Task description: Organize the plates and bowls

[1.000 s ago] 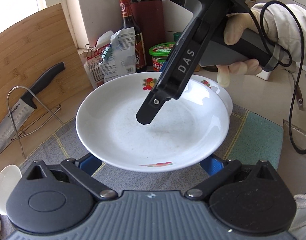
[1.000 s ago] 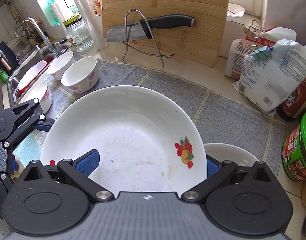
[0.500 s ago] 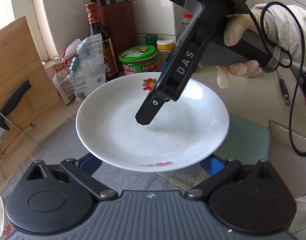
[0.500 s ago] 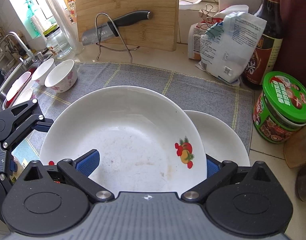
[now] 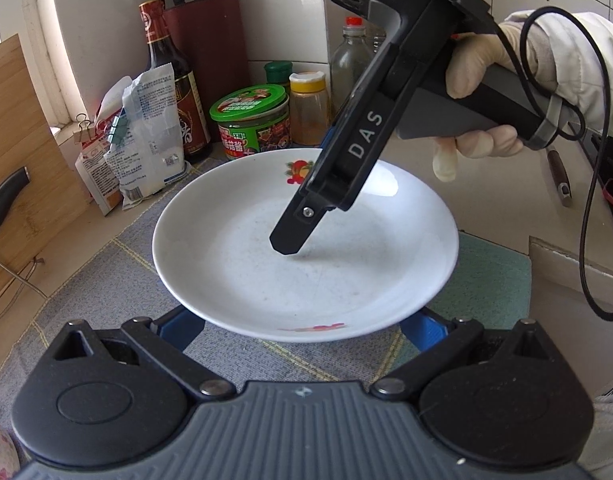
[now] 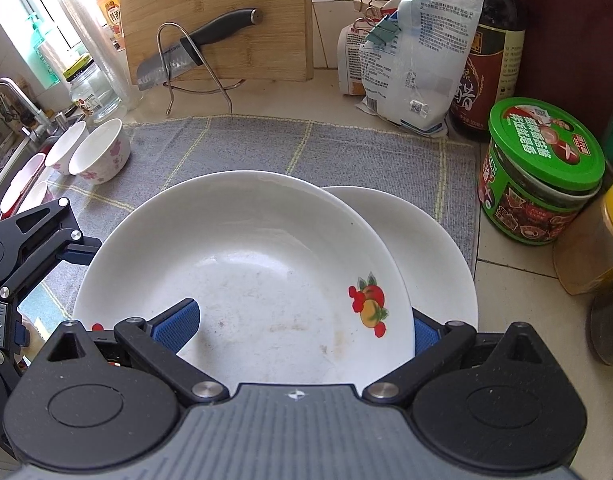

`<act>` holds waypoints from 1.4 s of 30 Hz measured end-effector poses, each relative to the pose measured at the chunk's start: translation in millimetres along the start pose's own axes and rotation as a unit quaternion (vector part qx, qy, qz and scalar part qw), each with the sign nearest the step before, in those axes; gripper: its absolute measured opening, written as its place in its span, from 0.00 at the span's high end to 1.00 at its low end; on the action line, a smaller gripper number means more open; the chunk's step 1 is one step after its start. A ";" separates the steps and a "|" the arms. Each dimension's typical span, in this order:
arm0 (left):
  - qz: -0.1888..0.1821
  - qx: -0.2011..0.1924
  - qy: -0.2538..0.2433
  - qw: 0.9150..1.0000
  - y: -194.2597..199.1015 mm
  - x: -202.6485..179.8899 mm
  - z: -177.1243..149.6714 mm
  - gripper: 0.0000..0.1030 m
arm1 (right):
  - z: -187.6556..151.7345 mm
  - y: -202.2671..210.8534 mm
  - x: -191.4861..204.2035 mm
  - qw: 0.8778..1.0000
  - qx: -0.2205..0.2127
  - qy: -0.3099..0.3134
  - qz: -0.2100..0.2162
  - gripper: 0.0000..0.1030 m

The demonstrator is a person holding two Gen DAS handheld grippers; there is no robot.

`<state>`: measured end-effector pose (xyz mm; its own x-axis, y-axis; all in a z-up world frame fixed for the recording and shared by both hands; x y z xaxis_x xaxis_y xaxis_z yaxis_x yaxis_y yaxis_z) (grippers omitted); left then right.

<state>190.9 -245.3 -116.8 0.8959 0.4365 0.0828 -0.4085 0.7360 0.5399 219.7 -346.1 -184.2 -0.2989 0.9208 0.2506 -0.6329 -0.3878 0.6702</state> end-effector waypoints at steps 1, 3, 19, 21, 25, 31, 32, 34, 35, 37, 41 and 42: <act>-0.001 0.000 0.001 1.000 -0.6 0.1 -0.3 0.01 | -0.8 -0.9 -1.2 1.000 0.002 0.000 -0.001 0.00; -0.004 0.001 0.003 1.000 -2.4 0.8 -0.8 0.01 | -1.9 -2.3 -2.6 1.000 0.004 -0.001 -0.002 0.00; -0.017 0.015 0.010 1.000 -14.6 4.0 -6.1 0.01 | -9.7 -16.4 -10.0 1.000 0.021 -0.008 -0.011 0.00; -0.018 0.018 0.011 1.000 -15.9 5.0 -7.0 0.01 | -10.3 -18.1 -10.6 1.000 0.023 -0.008 -0.011 0.00; -0.020 0.021 0.018 0.999 -17.3 7.6 -8.6 0.01 | -10.1 -21.2 -11.6 1.000 0.025 -0.008 -0.013 0.00; -0.021 0.024 0.027 0.999 -19.7 11.0 -9.6 0.01 | -11.0 -24.1 -15.2 0.999 0.032 -0.011 -0.018 0.00; -0.022 0.024 0.027 0.999 -20.0 11.4 -9.7 0.01 | -11.2 -24.3 -15.6 0.999 0.032 -0.011 -0.018 0.00; -0.022 0.023 0.023 0.999 -21.3 12.0 -9.9 0.01 | -11.7 -24.8 -16.4 0.999 0.034 -0.011 -0.019 0.00; -0.022 0.024 0.021 0.999 -22.3 12.2 -9.9 0.01 | -11.6 -25.5 -17.1 0.999 0.034 -0.012 -0.020 0.00; -0.022 0.024 0.020 0.999 -23.4 12.7 -10.0 0.01 | -11.8 -25.8 -17.7 0.999 0.035 -0.013 -0.022 0.00; -0.025 0.024 0.017 0.999 -25.0 12.7 -9.6 0.01 | -12.5 -25.6 -18.6 0.999 0.037 -0.016 -0.024 0.00; -0.026 0.024 0.016 0.999 -25.4 12.8 -9.6 0.01 | -12.8 -24.8 -18.7 0.999 0.037 -0.016 -0.025 0.00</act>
<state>211.1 -253.4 -137.5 0.9092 0.4154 0.0262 -0.3514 0.7324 0.5832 231.8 -354.3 -214.5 -0.2439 0.9404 0.2370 -0.5913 -0.3379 0.7322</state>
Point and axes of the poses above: each gripper's, at about its wrist camera, not at the fingertips, and y roughly against the way its jaws point, x to its left, z to its top, the point moved 10 cm from there along -y, roughly the way its jaws point, and after that the axes turned 15 degrees about -x, right-handed, at the moved point
